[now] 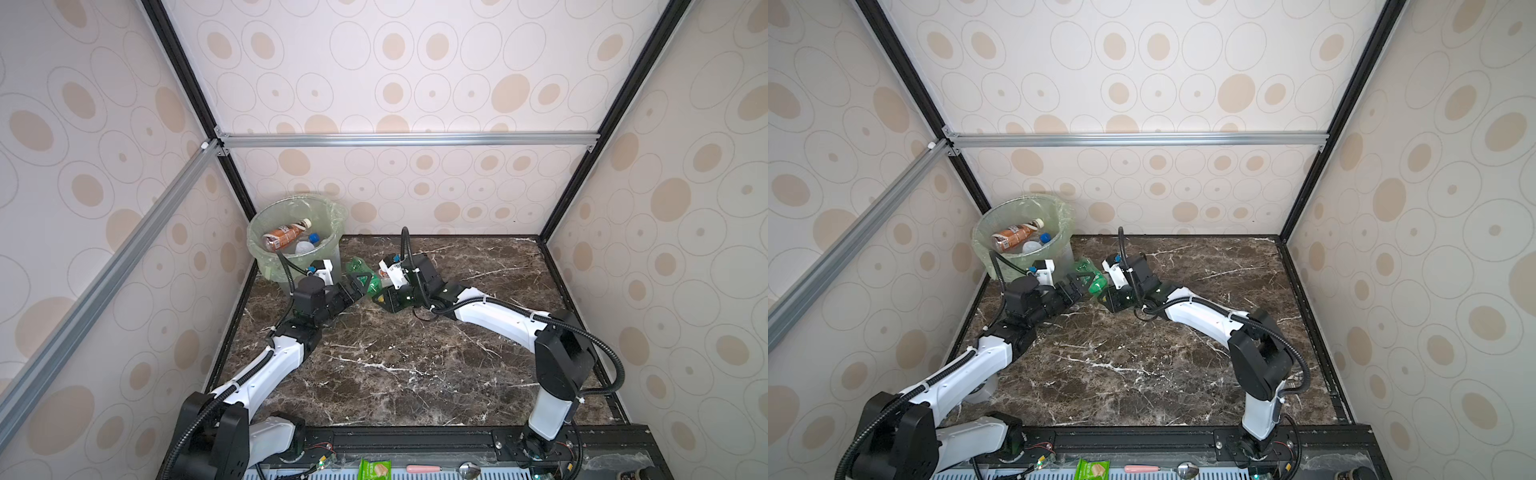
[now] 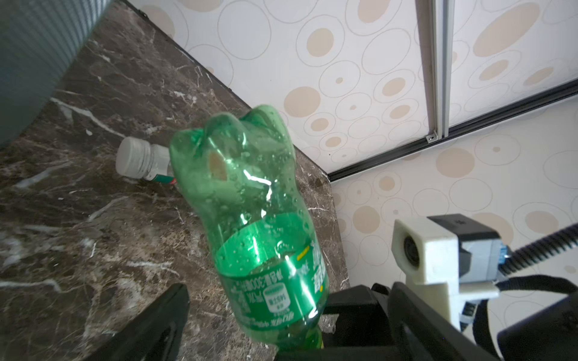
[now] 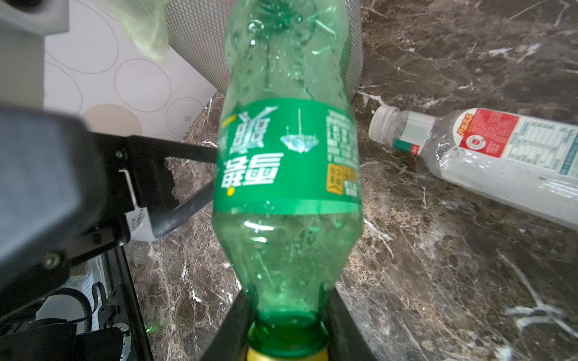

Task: Throw the plastic bottles in the bin
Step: Throw the plastic bottle into the trash bin.

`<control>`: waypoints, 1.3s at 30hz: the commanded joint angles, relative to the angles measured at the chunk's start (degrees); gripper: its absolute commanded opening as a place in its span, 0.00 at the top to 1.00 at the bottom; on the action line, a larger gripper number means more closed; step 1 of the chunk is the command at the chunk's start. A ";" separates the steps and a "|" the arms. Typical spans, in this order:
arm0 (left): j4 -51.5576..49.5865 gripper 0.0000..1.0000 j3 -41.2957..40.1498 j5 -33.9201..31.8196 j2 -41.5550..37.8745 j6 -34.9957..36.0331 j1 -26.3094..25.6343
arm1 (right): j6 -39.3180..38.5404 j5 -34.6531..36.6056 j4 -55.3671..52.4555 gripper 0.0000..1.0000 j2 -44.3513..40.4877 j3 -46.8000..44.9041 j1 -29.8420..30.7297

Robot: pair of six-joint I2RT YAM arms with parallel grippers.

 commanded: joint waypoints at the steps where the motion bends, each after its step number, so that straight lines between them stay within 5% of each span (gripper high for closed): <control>1: 3.18 0.01 3.91 -2.43 1.19 -1.53 -1.18 | -1.31 0.38 0.38 0.73 -2.97 -1.21 0.44; 29: 5.31 0.12 9.59 -7.13 5.86 -2.06 -4.63 | -0.51 -2.30 7.18 0.73 -7.44 -5.37 0.44; 39: 4.10 0.28 10.76 -7.80 5.49 -0.39 -4.63 | -0.80 -1.15 7.29 0.73 -7.20 -5.50 0.45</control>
